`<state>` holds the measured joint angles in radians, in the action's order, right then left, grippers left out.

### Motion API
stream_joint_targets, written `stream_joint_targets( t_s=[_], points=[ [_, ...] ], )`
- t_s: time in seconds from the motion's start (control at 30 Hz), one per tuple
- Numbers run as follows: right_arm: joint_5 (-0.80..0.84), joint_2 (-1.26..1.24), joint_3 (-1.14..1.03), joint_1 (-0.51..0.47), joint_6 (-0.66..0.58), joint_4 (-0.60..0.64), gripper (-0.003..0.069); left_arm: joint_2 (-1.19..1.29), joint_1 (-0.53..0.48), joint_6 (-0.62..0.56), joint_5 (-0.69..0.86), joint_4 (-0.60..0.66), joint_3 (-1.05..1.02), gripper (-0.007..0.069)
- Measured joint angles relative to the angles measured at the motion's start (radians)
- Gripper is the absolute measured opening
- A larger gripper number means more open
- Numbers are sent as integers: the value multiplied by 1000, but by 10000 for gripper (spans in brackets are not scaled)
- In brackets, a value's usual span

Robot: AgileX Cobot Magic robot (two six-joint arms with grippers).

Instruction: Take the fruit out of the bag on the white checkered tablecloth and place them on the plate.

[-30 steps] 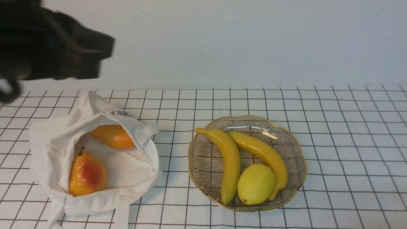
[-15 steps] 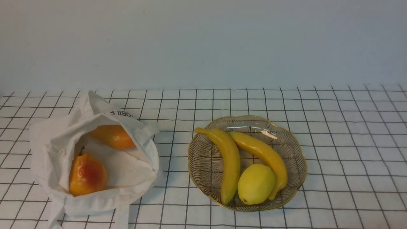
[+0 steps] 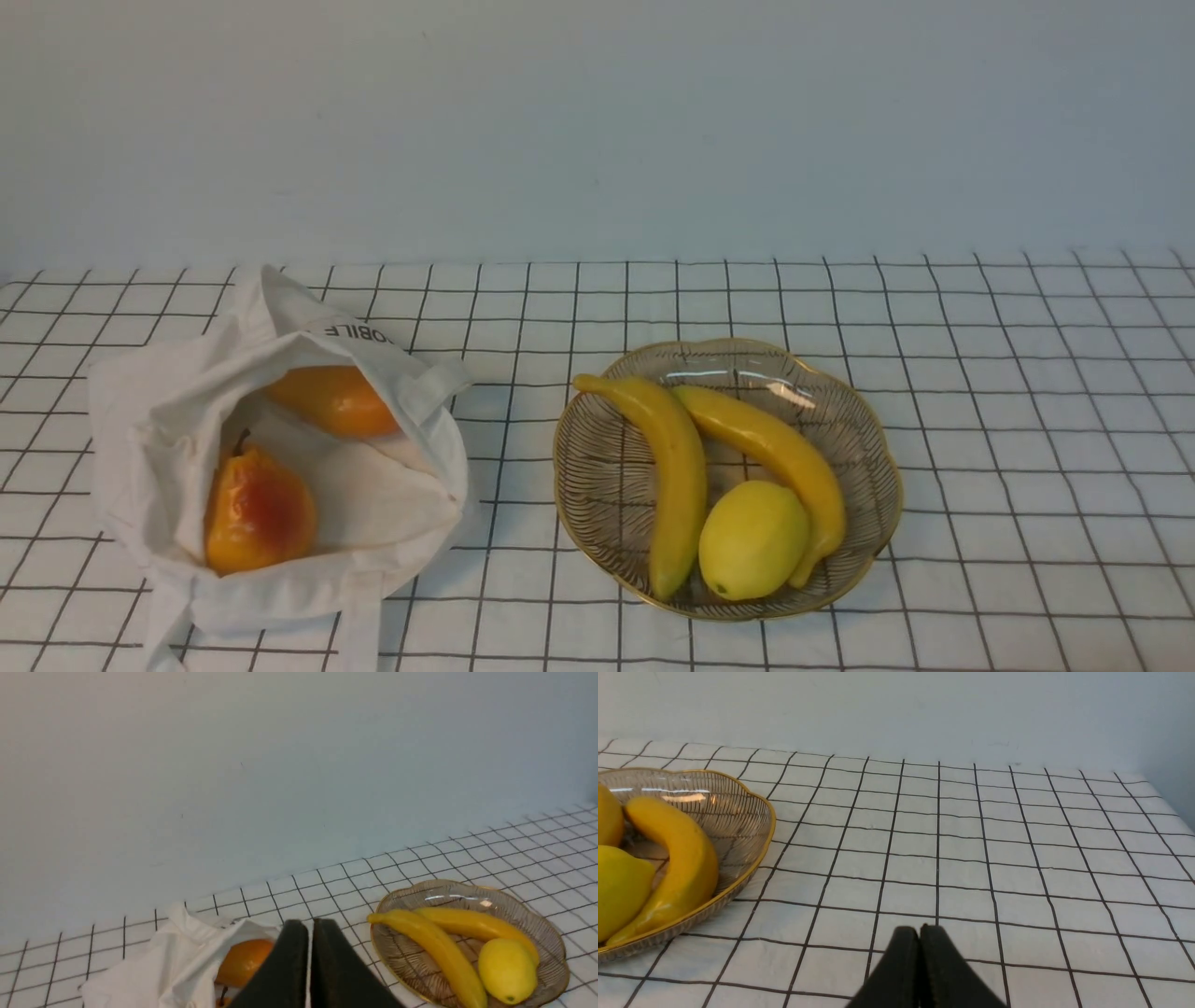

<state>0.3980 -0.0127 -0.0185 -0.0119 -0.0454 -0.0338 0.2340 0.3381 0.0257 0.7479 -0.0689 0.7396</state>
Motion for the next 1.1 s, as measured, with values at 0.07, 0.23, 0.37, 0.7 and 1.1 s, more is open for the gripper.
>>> stream_joint_targets(
  t_s=[0.07, 0.23, 0.37, 0.7, 1.1],
  points=[
    [0, 0, 0, 0, 0, 0, -14, -31, -48, 0, -116, 14, -104, -8],
    [0, 0, 0, 0, 0, 0, -14, -164, -209, 0, -390, 51, -445, -8],
    [0, 0, 0, 0, 0, 0, -14, -239, -269, -3, -454, 55, -651, -8],
    [0, 0, 0, 0, 0, 0, -14, -244, -273, -26, -374, 58, -768, -8],
    [0, 0, 0, 0, 0, 0, -14, -244, -274, -26, -372, 59, -768, -8]
  ],
)
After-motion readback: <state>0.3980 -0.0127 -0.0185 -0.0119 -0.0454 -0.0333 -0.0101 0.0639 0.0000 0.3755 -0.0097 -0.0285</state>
